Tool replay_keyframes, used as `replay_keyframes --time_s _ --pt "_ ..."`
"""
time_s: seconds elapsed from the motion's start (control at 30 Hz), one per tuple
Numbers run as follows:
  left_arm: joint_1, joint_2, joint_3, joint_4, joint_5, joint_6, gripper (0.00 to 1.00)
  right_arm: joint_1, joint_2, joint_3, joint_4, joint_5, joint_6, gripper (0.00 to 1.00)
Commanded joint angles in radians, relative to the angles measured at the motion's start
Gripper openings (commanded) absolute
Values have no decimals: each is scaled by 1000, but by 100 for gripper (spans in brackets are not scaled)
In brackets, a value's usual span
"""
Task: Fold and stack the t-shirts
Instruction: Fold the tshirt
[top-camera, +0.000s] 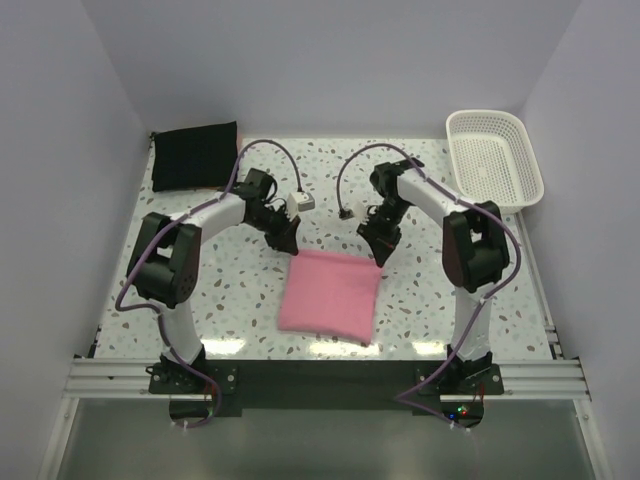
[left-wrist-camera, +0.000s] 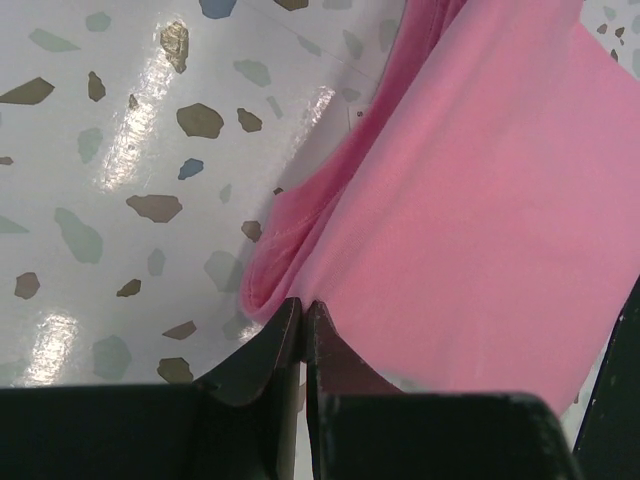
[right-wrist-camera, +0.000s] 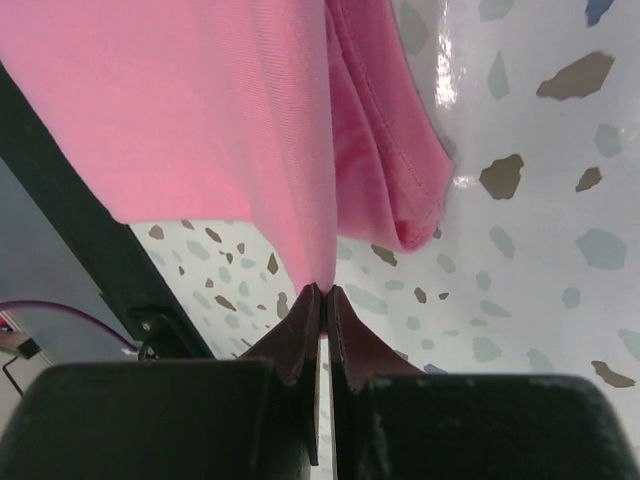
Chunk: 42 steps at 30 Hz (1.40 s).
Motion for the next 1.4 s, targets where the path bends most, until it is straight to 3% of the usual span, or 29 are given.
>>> replay_keyframes --time_s 0.0,0.4,0.57,0.7,0.8,0.83,0.9,0.93,0.97,1.03,1.1,1.23,1.37 --pt "12 -37 38 1 -4 16 0 -34 -9 -36 9 96 -3 0" --pt "38 116 95 119 -158 -102 0 -45 155 76 276 218 133 0" --pt "67 175 150 142 -186 -131 2 -46 221 187 304 237 179 0" --pt "96 158 189 140 -151 -151 16 -51 195 240 301 217 207 2" --pt "101 40 184 137 -97 -148 36 -62 111 234 265 127 244 30" --pt "101 11 175 130 -82 -152 46 -63 81 225 260 67 276 50" --pt "101 -79 147 111 -1 -172 59 -63 -22 186 245 -14 308 68" --pt "100 -107 130 104 33 -185 69 -63 -55 168 241 -60 343 87" --pt "95 -136 107 102 70 -203 75 -63 -90 148 243 -103 368 94" --pt "63 -209 22 111 179 -272 86 -56 -152 87 234 -258 438 99" --pt "20 -259 -66 142 264 -349 91 -27 -179 13 215 -393 498 99" --pt "-118 -284 -187 269 357 -496 93 45 -193 -117 246 -553 567 99" --pt "-170 -241 -264 428 438 -668 94 104 -143 -194 208 -665 554 99"
